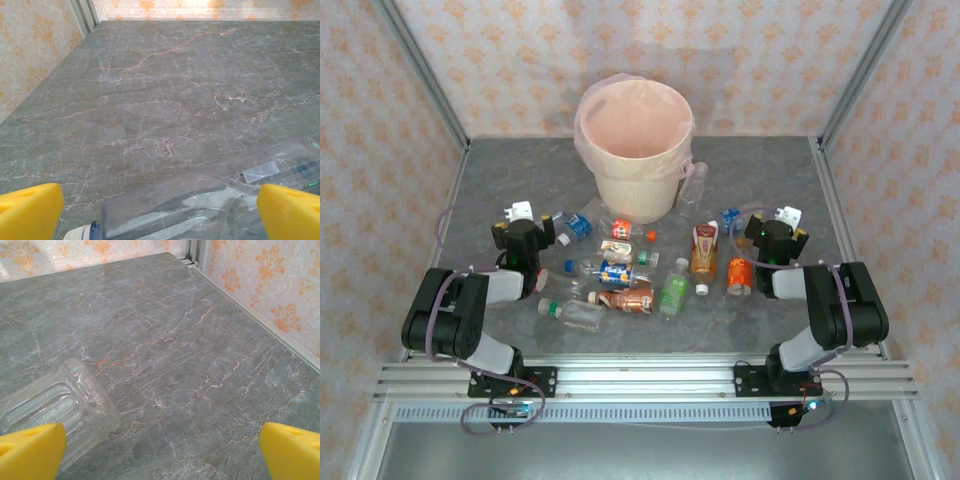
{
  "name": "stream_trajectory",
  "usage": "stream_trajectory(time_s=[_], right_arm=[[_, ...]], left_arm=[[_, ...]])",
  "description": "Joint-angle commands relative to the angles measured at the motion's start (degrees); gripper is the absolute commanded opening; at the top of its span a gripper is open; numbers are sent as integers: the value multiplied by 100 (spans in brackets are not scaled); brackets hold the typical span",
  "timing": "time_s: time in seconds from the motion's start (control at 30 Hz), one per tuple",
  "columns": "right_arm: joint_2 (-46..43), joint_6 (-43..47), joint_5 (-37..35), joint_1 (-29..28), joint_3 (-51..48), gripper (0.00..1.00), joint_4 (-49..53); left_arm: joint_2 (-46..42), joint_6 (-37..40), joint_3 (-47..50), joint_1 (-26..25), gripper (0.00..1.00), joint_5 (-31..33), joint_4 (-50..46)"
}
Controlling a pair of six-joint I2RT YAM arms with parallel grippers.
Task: Put the plastic bottles in the bin
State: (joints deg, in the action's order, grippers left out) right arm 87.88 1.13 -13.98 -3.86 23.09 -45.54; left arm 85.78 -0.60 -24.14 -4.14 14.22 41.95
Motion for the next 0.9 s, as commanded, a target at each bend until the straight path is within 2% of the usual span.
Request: stream_trajectory(time_s=[0.0, 0.5, 0.57, 0.63, 0.73, 0.87], right_arm=[[-63, -85, -132, -10, -37, 99, -159], [-84, -80, -125, -1, -52, 99, -189], [-243, -104, -102, -1, 19, 99, 91], [-419, -7, 20, -1, 64, 99, 274], [-1089, -29, -15, 1, 375, 99, 1341], [-1804, -458, -102, -1, 873, 99, 2443]], left_arm=[[-8, -107, 69, -35, 100, 233, 243], [-15, -104, 71, -35, 100, 232, 252], [-57, -89, 43, -34, 100, 197, 179], [-237, -27, -190, -34, 100, 64, -321], [-583, -84, -922, -35, 100, 136, -1897], [-1002, -346, -1177, -147, 100, 400, -2456]])
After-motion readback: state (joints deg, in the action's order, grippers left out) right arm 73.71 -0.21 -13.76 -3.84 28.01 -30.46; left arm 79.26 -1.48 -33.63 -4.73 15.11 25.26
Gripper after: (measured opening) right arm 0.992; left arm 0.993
